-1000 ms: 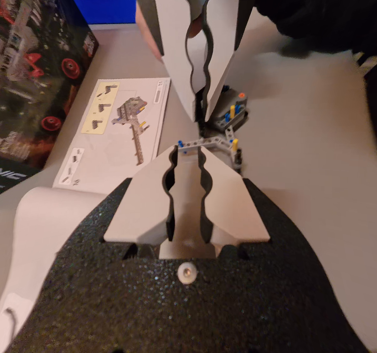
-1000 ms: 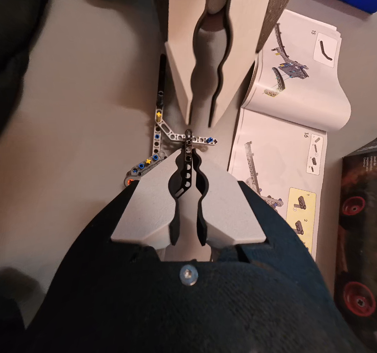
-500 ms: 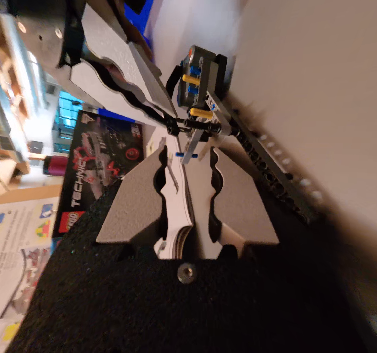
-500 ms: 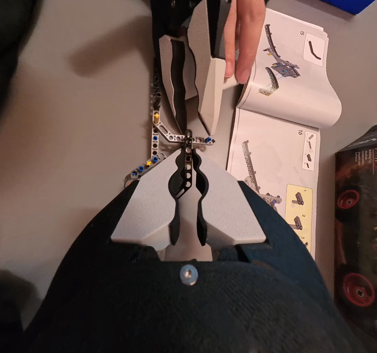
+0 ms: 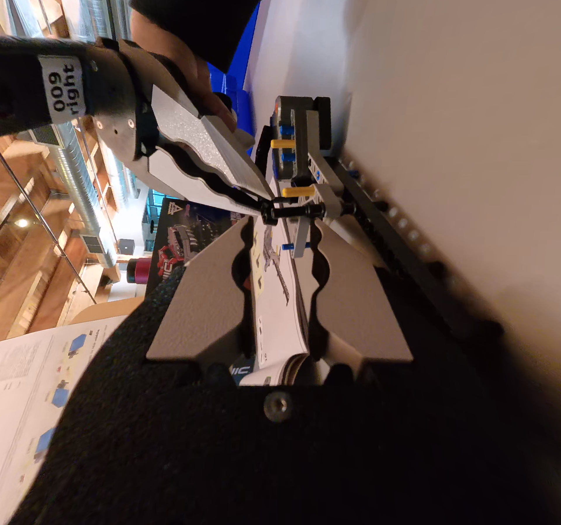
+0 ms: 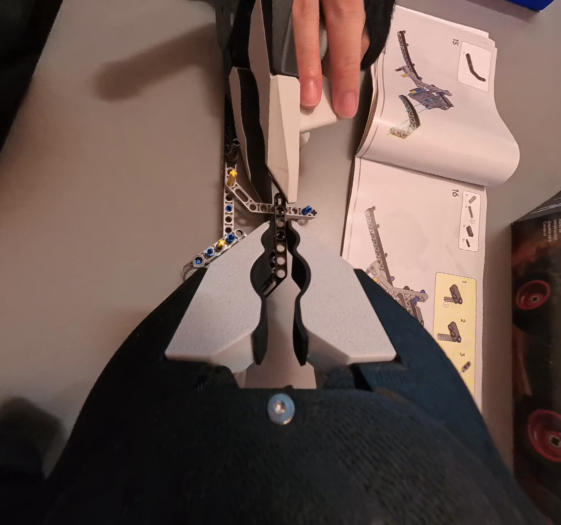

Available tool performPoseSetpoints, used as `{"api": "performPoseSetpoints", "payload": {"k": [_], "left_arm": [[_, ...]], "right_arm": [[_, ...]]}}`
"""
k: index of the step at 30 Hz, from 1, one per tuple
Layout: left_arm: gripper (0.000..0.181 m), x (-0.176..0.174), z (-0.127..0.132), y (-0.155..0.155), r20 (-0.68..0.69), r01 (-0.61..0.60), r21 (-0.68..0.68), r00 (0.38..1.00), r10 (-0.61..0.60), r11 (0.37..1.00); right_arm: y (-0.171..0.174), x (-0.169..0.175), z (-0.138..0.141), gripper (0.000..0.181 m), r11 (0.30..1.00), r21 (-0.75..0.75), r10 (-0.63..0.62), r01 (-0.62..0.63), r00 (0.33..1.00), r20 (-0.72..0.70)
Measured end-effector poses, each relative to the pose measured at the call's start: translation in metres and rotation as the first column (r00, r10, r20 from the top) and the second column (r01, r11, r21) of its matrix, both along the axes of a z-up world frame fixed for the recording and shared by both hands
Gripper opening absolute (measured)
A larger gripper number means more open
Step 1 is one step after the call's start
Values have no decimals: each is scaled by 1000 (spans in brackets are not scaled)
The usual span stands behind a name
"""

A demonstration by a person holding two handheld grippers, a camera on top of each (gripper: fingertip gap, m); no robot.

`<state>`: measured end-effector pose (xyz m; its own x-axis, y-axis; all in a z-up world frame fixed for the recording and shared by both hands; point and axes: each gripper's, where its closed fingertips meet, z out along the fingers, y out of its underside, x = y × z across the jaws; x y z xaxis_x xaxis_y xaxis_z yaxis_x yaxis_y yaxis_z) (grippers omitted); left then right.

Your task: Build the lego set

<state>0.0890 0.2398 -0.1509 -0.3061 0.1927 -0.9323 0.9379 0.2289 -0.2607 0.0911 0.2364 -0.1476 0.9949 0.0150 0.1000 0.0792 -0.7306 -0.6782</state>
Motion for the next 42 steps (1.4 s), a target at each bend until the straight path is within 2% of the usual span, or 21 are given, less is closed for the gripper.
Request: {"api": "performPoseSetpoints", "payload": {"k": [1,4,9,12,18,26,29,42], "left_arm": [[34,0,0,0,5,0,1,1000,-1,1000],[27,0,-2,0,8,-6,17,1000,6,1000],[27,-1,-2,-1,5,-1,12,1000,1,1000],[25,-2,-1,-1,3,3,10,1000,-3,1000],[25,-2,-1,-1,15,7,10,1000,-7,1000],[25,-3,-1,-1,11,11,12,1000,-11,1000],[25,-3,-1,-1,1,13,14,1000,-13,1000],[26,-4,-1,-2,-45,24,40,999,-22,999]], "right_arm": [[0,0,0,5,1000,10,0,0,1000,-10],[0,2,0,5,999,36,-7,7,1000,-25],[1,4,-1,6,998,61,-13,15,999,-29],[-3,10,-1,19,998,47,-41,40,999,23],[-9,5,-5,8,999,37,-26,26,1000,-1],[-8,7,2,16,994,103,-36,35,999,6],[-9,3,4,7,994,109,-17,17,1000,-5],[-10,-1,2,5,992,123,-14,20,999,-52]]}}
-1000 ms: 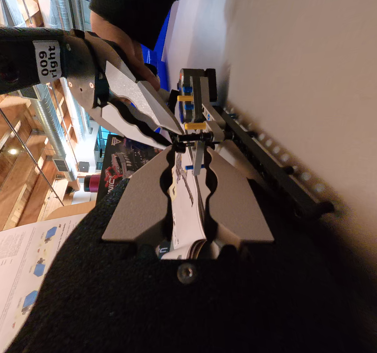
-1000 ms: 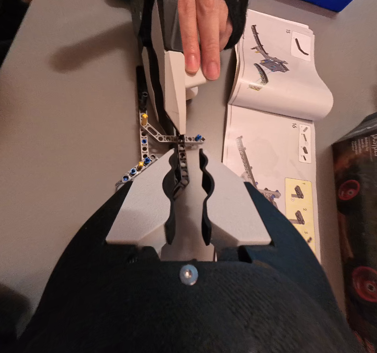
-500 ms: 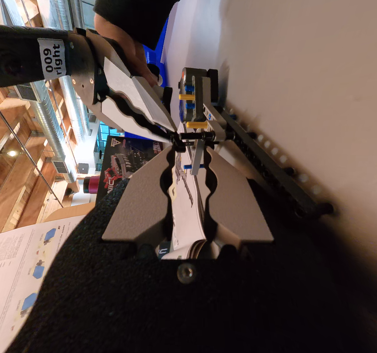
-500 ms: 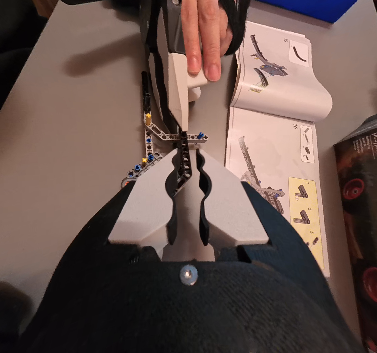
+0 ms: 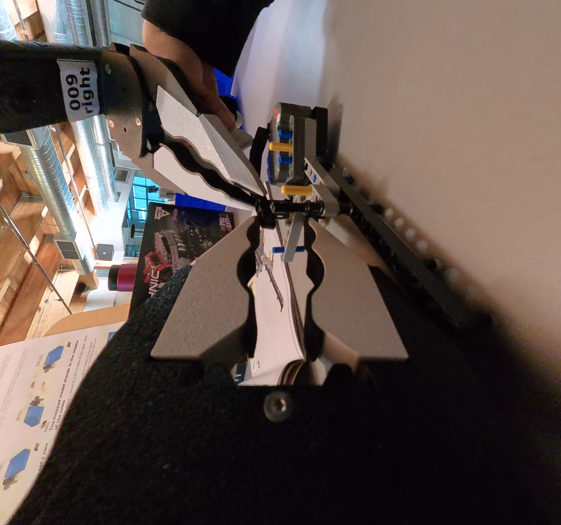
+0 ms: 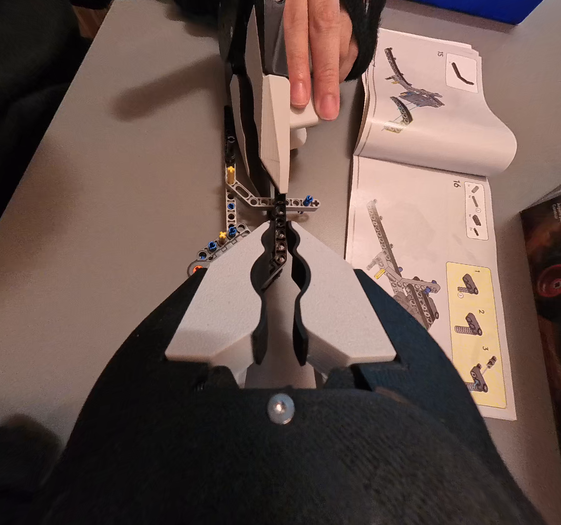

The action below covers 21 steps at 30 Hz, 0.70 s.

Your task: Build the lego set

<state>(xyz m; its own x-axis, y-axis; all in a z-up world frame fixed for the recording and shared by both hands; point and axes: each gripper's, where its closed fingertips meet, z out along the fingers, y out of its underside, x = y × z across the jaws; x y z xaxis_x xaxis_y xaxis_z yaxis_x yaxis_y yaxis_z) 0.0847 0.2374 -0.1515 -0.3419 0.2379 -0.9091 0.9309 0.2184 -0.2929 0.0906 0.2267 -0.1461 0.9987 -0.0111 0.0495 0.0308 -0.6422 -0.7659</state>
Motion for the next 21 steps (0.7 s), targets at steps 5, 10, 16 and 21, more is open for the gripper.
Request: {"api": "performPoseSetpoints", "payload": {"k": [5,10,16,21], "left_arm": [[26,1,0,0,-62,1,6,998,0,1000],[26,2,0,0,-81,-1,7,997,1,1000],[27,3,0,1,-118,-5,4,993,5,1000],[27,2,0,1,-139,0,5,990,1,1000]], "right_arm": [[0,0,0,6,999,36,5,-4,999,-46],[0,1,1,6,994,111,25,-10,991,-130],[1,2,1,6,989,146,36,-14,988,-149],[1,2,1,5,986,164,49,-22,986,-162]]}}
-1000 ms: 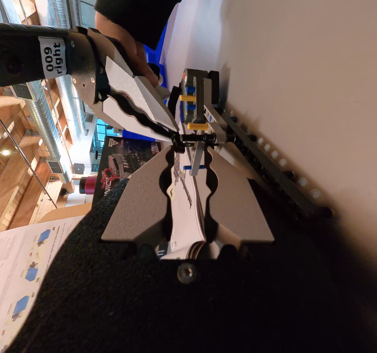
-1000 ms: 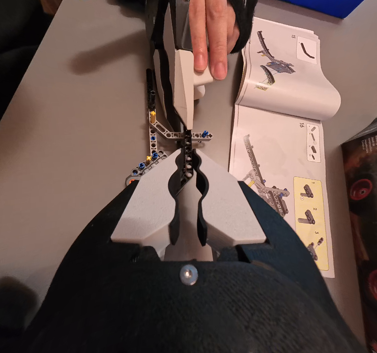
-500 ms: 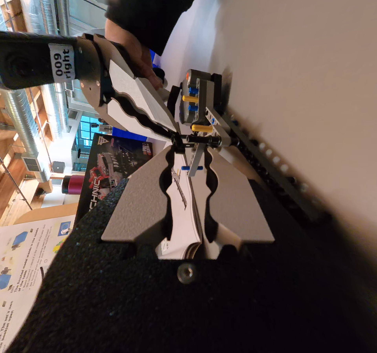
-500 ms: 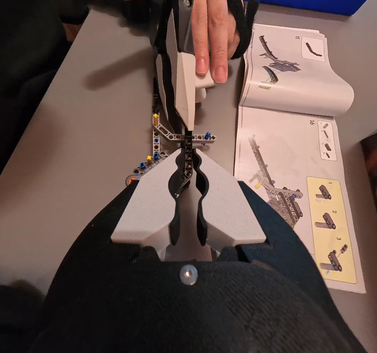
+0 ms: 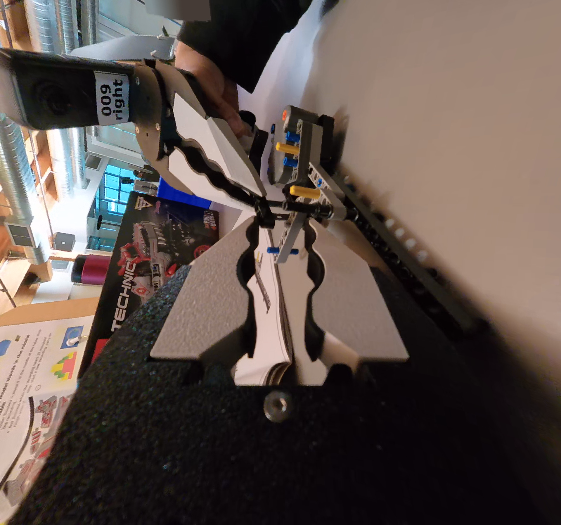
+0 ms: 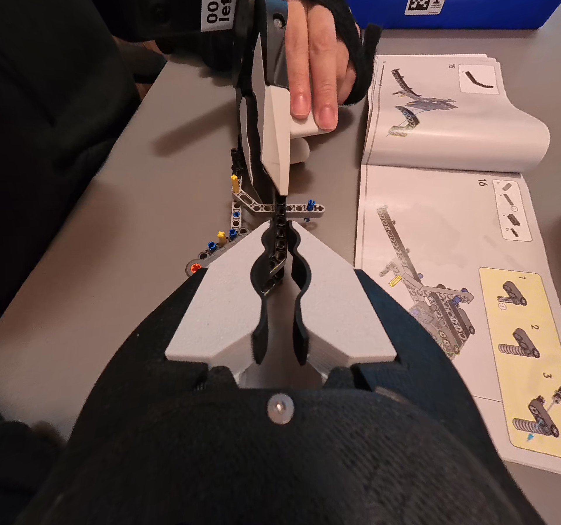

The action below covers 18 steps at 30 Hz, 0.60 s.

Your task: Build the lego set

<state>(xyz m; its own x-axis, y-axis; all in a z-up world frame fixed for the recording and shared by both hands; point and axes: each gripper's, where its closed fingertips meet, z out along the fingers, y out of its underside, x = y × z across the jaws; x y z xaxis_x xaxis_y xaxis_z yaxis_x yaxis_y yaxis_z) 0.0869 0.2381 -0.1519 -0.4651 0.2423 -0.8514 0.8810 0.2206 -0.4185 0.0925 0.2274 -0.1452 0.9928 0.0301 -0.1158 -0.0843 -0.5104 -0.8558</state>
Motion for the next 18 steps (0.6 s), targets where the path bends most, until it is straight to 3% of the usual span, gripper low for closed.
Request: {"api": "performPoseSetpoints", "payload": {"k": [5,8,10,13,18], "left_arm": [[33,6,0,5,-60,-17,50,998,20,999],[39,17,-2,20,-239,-32,157,969,69,987],[37,13,4,25,-463,-8,189,881,96,982],[34,6,23,14,-731,-15,139,673,113,990],[21,0,35,1,-911,-36,172,374,172,984]], "right_arm": [[0,-2,0,6,999,-42,-4,7,997,71],[2,-3,0,6,999,-50,-5,10,995,95],[2,-2,0,6,999,-43,-10,14,995,97],[3,-3,0,6,1000,-20,-16,18,997,82],[4,-4,0,6,1000,-15,-21,22,998,53]]}}
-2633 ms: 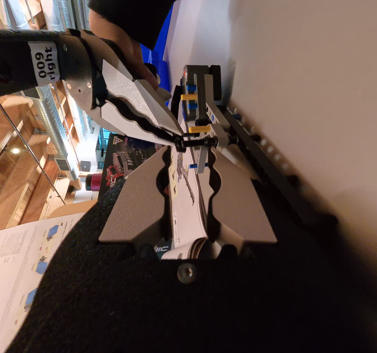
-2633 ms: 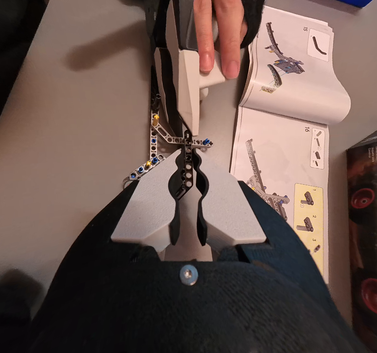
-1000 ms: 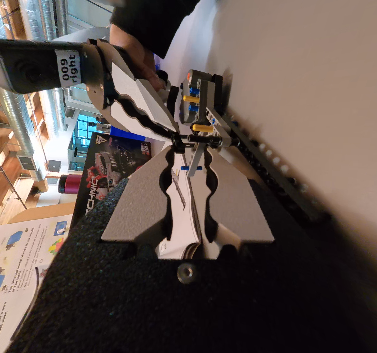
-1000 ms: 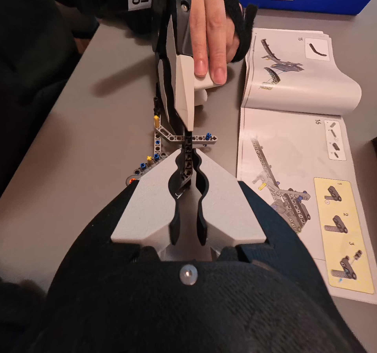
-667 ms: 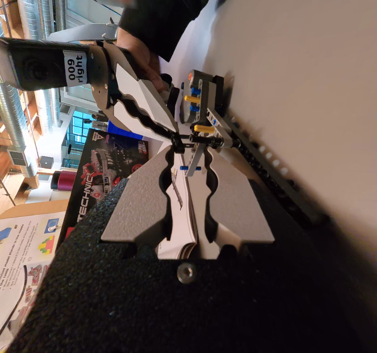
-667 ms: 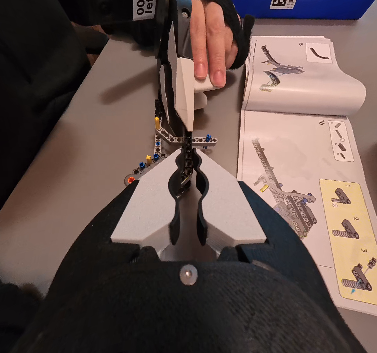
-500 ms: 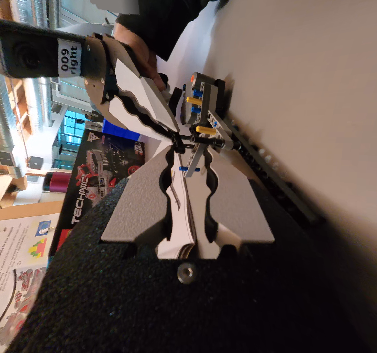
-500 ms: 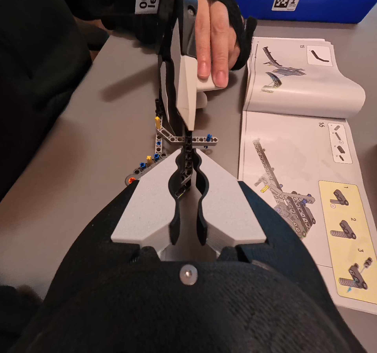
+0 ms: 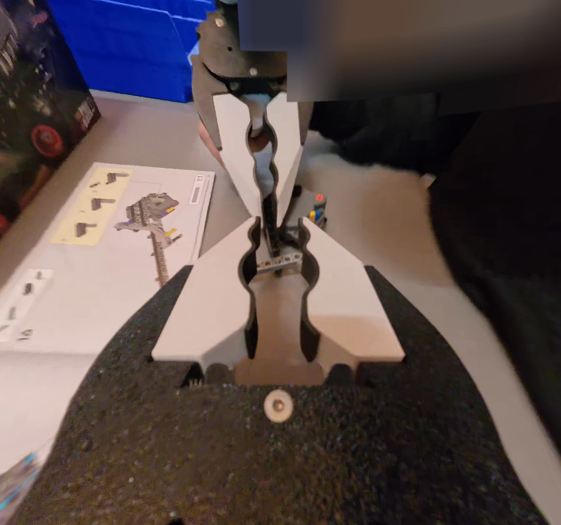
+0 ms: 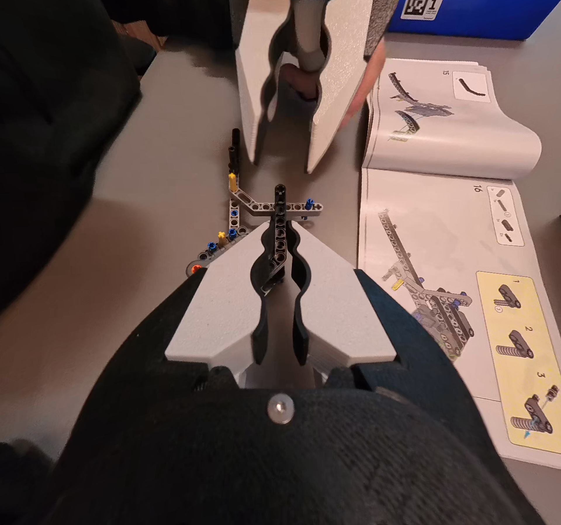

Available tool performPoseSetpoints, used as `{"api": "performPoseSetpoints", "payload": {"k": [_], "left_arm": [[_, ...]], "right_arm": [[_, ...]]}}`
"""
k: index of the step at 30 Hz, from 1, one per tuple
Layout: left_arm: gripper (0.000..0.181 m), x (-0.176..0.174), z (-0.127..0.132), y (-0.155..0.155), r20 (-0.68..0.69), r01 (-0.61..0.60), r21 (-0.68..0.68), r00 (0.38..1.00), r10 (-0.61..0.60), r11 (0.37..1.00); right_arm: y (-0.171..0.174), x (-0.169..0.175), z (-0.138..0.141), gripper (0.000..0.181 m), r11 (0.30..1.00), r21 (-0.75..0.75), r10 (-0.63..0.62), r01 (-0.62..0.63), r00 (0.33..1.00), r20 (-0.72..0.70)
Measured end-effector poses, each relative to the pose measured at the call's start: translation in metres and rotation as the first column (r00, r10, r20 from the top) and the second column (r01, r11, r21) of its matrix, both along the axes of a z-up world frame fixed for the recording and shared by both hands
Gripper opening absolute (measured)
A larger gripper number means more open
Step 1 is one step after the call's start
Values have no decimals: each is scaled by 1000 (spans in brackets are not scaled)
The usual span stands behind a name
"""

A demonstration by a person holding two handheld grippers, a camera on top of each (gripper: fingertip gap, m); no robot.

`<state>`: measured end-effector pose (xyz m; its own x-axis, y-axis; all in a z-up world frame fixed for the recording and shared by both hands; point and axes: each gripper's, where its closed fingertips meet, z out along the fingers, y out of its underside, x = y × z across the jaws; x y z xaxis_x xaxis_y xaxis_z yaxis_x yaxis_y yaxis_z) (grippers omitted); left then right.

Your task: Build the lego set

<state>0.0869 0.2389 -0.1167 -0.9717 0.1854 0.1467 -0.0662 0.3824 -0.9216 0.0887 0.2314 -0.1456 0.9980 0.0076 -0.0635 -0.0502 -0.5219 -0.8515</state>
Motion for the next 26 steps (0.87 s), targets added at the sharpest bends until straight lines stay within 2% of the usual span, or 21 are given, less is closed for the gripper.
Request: {"api": "performPoseSetpoints", "payload": {"k": [2,4,8,10,13,16,18,20,21,22,26], "left_arm": [[14,1,-2,-7,-91,-54,29,994,56,998],[14,-5,-9,-11,-113,-44,78,992,53,996],[11,-1,-31,-11,0,-103,212,994,105,972],[8,-1,-33,-11,16,-122,227,992,121,966],[4,0,-33,-11,-5,-140,235,989,145,962],[5,0,-34,-10,-84,-145,244,982,170,959],[5,-3,-33,-9,-116,-115,244,982,147,963],[8,-5,-33,-6,-89,-88,251,990,114,964],[18,-4,-32,-5,-68,-87,254,992,107,963],[21,-4,-29,-4,-51,-81,251,994,97,965],[16,-3,-20,-4,18,-71,302,997,69,951]], "right_arm": [[1,0,0,6,1000,2,1,-1,1000,-18],[2,-1,0,6,1000,0,4,-4,1000,-23],[4,-2,0,6,1000,-17,9,-9,1000,-1],[4,-1,0,6,1000,-21,4,-4,1000,18],[4,-1,0,6,1000,-16,2,-1,998,56],[2,1,-2,8,1000,-31,-4,7,996,86],[2,0,-2,7,1000,-22,-1,2,998,65],[3,-4,-2,7,1000,-20,19,-19,1000,19],[4,-4,-3,6,999,-28,23,-23,1000,20],[4,-4,-3,6,999,-38,26,-25,999,22],[3,-6,-3,6,996,-79,33,-30,999,33]]}}
